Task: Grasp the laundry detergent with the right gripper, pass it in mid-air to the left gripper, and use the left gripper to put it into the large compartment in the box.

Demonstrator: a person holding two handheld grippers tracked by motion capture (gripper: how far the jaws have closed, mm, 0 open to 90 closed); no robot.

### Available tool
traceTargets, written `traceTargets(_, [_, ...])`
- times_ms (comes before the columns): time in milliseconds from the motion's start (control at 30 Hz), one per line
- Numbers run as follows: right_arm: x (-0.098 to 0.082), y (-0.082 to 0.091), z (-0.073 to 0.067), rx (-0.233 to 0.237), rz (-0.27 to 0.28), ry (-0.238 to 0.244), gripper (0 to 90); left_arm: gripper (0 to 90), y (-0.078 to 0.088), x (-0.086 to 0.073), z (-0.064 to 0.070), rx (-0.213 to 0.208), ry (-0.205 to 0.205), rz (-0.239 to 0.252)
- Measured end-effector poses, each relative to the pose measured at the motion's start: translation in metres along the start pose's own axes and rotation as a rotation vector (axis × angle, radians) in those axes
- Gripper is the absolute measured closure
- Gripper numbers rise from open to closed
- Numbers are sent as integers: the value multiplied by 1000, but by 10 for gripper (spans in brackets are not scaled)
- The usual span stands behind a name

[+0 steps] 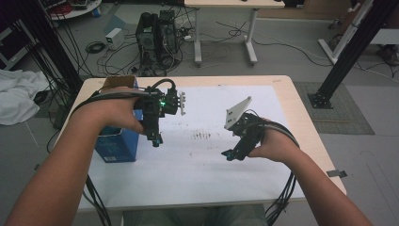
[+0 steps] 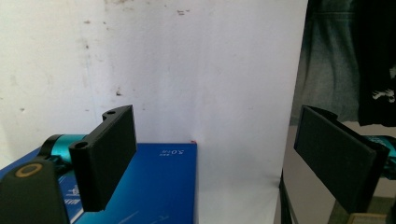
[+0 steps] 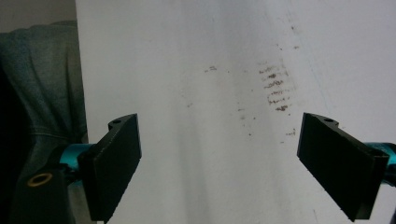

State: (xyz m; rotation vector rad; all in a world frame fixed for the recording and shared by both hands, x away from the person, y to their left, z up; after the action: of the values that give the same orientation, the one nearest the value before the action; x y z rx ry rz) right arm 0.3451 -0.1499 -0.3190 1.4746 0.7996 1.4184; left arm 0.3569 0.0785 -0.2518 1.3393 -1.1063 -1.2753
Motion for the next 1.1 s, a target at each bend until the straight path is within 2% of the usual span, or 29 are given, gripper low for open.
traceTargets(33, [0, -1, 1, 1, -5, -5, 129, 131, -1, 1, -1, 19, -9, -12])
traceTargets(100, [0, -2, 1, -2, -15, -2, 129, 131, -4, 1, -3, 12, -5, -11])
traceTargets(133, [0, -1, 1, 2, -26, -9, 129, 131, -4, 1, -3, 22, -9, -13])
traceTargets(300, [0, 0, 4, -5, -33, -11, 128, 131, -3, 0, -6, 39, -6, 17])
traceTargets(967, [3, 1, 11, 1, -25, 2, 129, 131, 3, 4, -10, 42, -8, 18])
traceTargets(1100, [3, 1, 11, -1, -25, 2, 129, 131, 3, 4, -10, 43, 3, 18])
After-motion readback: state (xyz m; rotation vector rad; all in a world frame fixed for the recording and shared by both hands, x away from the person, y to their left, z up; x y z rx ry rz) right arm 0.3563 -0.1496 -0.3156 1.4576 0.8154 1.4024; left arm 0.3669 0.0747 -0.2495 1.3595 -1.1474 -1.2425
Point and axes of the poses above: each handheld gripper's, and its own axes: y roughly backward along the jaws, x roughly out of its top, z roughly to its right, the point moved 3 cm from there along -y, roughly forward along the jaws, and after that the axes turned 8 degrees about -z, right-handed, at the moved point
